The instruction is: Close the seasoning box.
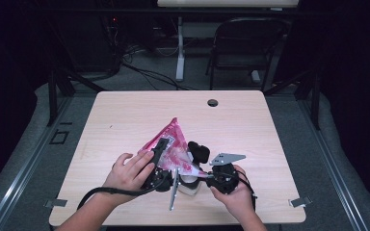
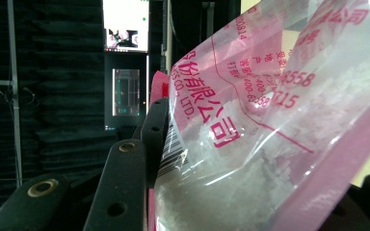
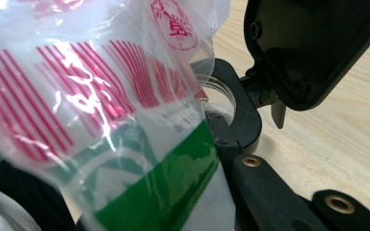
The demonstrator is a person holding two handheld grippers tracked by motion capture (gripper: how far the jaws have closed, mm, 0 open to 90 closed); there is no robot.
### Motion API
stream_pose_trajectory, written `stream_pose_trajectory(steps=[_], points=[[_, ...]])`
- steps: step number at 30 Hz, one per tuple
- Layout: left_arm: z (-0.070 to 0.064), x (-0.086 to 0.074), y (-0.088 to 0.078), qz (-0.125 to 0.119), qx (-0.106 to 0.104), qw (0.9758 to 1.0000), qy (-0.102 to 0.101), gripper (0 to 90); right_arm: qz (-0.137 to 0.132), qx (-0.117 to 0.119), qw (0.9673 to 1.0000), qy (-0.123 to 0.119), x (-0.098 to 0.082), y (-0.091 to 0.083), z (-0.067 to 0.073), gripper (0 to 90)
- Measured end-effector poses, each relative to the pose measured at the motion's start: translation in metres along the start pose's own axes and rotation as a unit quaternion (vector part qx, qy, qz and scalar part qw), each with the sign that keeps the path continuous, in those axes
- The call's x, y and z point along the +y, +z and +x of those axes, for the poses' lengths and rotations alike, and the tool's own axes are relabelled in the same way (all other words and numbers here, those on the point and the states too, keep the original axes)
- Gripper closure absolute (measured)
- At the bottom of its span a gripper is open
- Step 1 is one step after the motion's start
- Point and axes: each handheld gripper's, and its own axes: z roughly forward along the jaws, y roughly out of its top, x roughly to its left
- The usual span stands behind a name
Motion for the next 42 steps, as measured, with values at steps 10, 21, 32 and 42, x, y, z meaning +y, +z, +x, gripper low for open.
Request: stream_pose_trajectory(steps=[10,21,32,42], points=[[0.0005,0.0007,0.0000,-0.001,-0.002,1.0000,0.000,63.8,0.003,0.001,1.0000,-0.002,0.0002,-0.0004,-0.0006,90.0],[0.0005,0.0015,0.0004,-0.004,-0.002,1.0000,0.001,63.9,0.003,0.001,1.0000,-0.002,0.0002,-0.0005,-0.0003,89.6],[-0.0013,-0.0009,0.0013,0.001,-0.011,0.9999,-0.004,64.3,0.002,-0.002,1.0000,0.000,0.0002,-0.0007,0.0007,90.0],[-0.0022,-0.0031,0.0011,0.001,-0.011,0.9999,-0.003,64.4,0.000,-0.006,1.0000,-0.003,0.0009,-0.0018,0.0012,90.0]])
